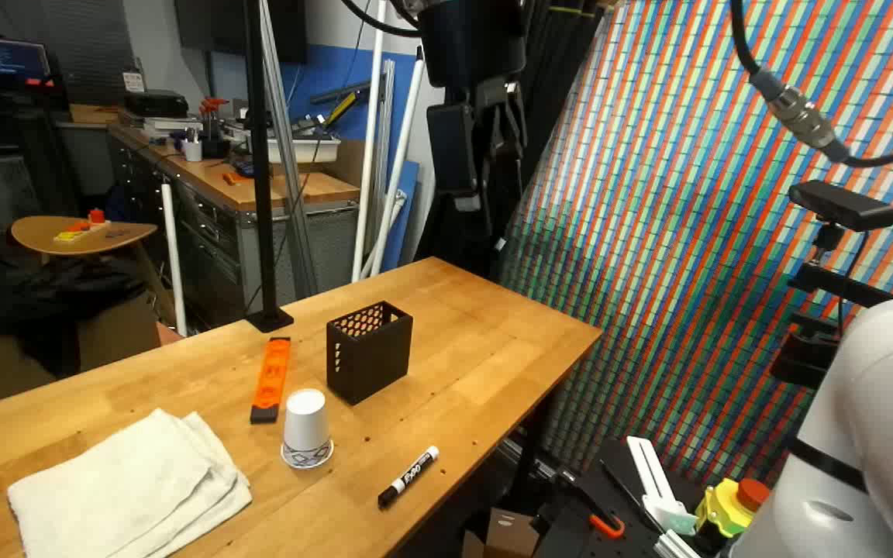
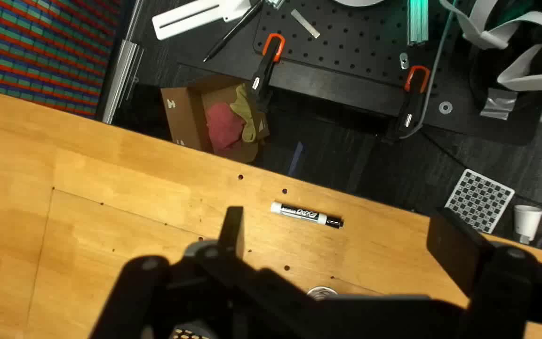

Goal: Pick up the white towel and place it on the basket, push the towel into the basket

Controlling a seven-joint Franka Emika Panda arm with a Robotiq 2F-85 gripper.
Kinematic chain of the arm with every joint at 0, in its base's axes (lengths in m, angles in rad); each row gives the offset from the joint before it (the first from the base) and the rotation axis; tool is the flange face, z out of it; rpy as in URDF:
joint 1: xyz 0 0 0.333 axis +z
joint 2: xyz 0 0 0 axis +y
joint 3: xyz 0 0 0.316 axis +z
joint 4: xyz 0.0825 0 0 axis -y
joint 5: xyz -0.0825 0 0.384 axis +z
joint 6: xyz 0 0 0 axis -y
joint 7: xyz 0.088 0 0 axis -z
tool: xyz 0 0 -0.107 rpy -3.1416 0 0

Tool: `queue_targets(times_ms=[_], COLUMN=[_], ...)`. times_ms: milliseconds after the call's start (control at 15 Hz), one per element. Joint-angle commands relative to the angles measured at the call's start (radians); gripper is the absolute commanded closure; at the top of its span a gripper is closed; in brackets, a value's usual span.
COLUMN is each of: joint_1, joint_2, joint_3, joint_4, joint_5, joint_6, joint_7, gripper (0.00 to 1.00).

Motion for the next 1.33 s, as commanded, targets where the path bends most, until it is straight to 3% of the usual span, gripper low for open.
queue_targets(times_ms=[0,600,1000,1267], joint_1=[0.021,0.024,0.064,0.108], joint_2=[0.002,0.001,0.092,0.196], joint_3=[-0.017,-0.014,0.011,0.04], joint_4=[0.006,0.016,0.054,0.11], joint_5=[-0.006,-0.004,0.008,0.015], joint_6=[-0.002,0.001,0.041,0.133], joint_7=[0.008,0.008,0.012,-0.002], gripper=[0.0,0.0,0.0,0.0])
